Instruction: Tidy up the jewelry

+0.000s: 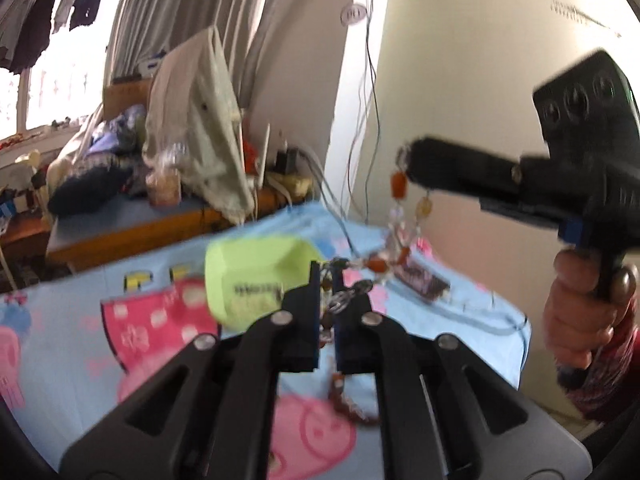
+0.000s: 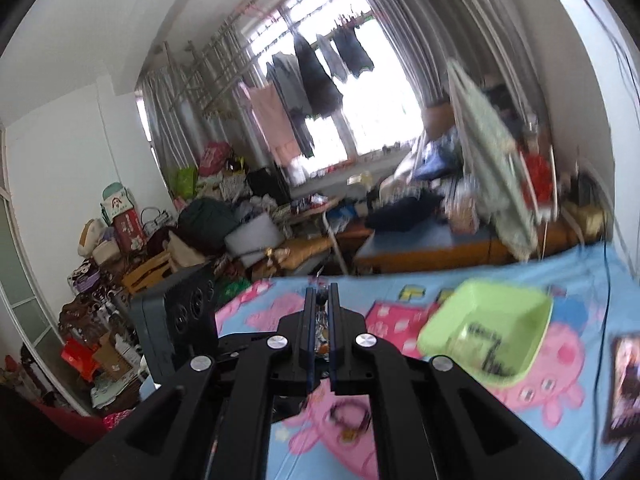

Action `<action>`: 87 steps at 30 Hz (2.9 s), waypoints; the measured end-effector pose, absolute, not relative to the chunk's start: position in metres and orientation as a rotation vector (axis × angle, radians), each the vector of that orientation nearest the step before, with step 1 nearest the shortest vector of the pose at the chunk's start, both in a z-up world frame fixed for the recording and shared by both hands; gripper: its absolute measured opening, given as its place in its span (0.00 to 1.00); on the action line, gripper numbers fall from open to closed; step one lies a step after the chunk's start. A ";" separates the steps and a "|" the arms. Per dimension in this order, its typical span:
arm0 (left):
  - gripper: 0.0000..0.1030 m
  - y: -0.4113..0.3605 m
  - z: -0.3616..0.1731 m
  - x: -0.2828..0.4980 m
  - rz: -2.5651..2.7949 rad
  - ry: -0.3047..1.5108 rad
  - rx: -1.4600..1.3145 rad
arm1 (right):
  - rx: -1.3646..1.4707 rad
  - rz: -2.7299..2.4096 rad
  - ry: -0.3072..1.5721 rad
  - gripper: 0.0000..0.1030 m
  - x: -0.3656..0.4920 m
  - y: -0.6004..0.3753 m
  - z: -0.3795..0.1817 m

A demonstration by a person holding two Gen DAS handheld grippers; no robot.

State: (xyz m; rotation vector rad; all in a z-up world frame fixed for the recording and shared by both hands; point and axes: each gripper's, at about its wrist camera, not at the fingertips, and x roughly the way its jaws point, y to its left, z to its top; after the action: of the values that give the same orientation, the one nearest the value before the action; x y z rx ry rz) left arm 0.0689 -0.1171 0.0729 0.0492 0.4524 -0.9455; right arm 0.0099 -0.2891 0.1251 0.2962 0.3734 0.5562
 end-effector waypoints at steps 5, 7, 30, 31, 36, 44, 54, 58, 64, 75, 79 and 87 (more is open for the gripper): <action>0.05 -0.132 0.120 0.096 -0.928 0.402 0.036 | 0.290 0.510 0.317 0.00 0.036 -0.309 0.158; 0.05 -0.140 0.132 0.109 -0.914 0.396 0.032 | 0.300 0.492 0.318 0.00 0.051 -0.320 0.167; 0.05 -0.215 0.091 0.229 -0.848 0.611 -0.027 | 0.142 0.292 0.693 0.00 0.169 -0.369 0.140; 0.05 -0.217 0.086 0.232 -0.845 0.622 -0.026 | 0.139 0.290 0.702 0.00 0.172 -0.370 0.137; 0.26 -0.225 0.059 0.247 -0.792 0.729 -0.004 | 0.160 0.302 0.798 0.00 0.191 -0.373 0.114; 0.42 -0.205 0.056 0.237 -0.758 0.731 -0.005 | 0.275 0.283 0.843 0.00 0.185 -0.389 0.111; 0.42 -0.124 0.097 0.169 -0.752 0.551 -0.078 | 0.239 0.341 0.719 0.00 0.126 -0.364 0.146; 0.42 -0.095 0.083 0.143 -0.667 0.513 -0.038 | 0.176 0.379 0.693 0.00 0.092 -0.323 0.111; 0.42 -0.069 0.024 0.132 -0.565 0.598 0.013 | 0.115 0.391 0.770 0.00 0.062 -0.242 -0.003; 0.42 -0.037 -0.048 0.155 -0.464 0.755 -0.043 | 0.153 0.202 0.756 0.00 0.054 -0.246 -0.055; 0.42 -0.034 -0.064 0.160 -0.444 0.801 -0.029 | 0.198 0.177 0.750 0.00 0.052 -0.258 -0.062; 0.42 -0.015 -0.071 0.170 -0.432 0.846 -0.119 | 0.281 0.162 0.783 0.00 0.053 -0.278 -0.076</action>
State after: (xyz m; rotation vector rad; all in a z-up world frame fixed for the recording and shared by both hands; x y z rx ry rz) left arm 0.1704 -0.0147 -0.0706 -0.1193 0.8458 -0.4319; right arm 0.0529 -0.2776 -0.0759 0.2810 0.7831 0.1618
